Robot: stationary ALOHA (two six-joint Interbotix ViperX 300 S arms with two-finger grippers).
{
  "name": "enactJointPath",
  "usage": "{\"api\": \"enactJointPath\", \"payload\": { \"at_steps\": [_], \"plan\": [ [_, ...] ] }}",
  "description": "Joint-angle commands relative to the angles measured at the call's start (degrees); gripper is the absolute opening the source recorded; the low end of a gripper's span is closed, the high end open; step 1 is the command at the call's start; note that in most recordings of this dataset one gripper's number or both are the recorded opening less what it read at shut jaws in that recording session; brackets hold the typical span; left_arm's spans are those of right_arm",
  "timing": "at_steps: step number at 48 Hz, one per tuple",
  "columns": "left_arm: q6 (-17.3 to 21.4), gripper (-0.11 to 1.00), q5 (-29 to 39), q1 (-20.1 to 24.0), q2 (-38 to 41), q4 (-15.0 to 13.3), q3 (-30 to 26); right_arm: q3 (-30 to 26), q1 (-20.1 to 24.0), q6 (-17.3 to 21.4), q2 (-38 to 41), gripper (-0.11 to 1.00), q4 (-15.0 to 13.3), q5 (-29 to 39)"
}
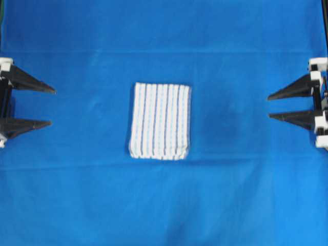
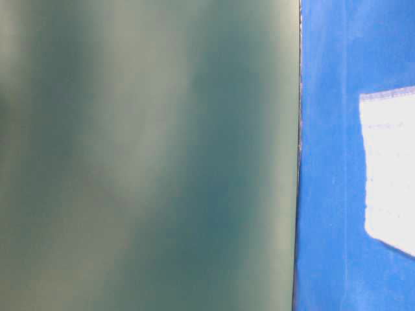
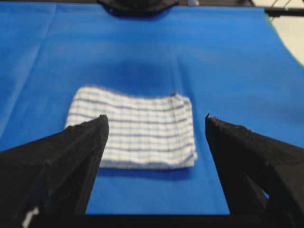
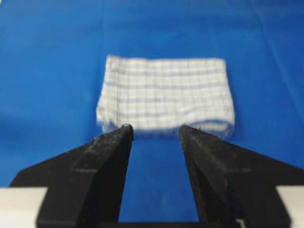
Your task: Fold the blue towel.
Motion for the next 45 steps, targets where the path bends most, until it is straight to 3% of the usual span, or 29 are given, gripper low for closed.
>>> {"api": "enactJointPath", "payload": {
  "at_steps": [1, 23, 45],
  "plan": [
    [0.09, 0.77, -0.35, 0.09, -0.26, 0.00, 0.53, 1.32, -0.18, 0.09, 0.26, 0.51, 0.09, -2.64],
    [-0.44, 0.76, -2.37, 0.09, -0.70, -0.09, 6.33, 8.44, -0.18, 0.70, 3.34, 0.51, 1.41, -13.62],
    [-0.44, 0.76, -3.34, 0.09, -0.70, -0.09, 6.77, 8.00, -0.18, 0.70, 2.99, 0.51, 1.41, -12.74]
  ]
}}
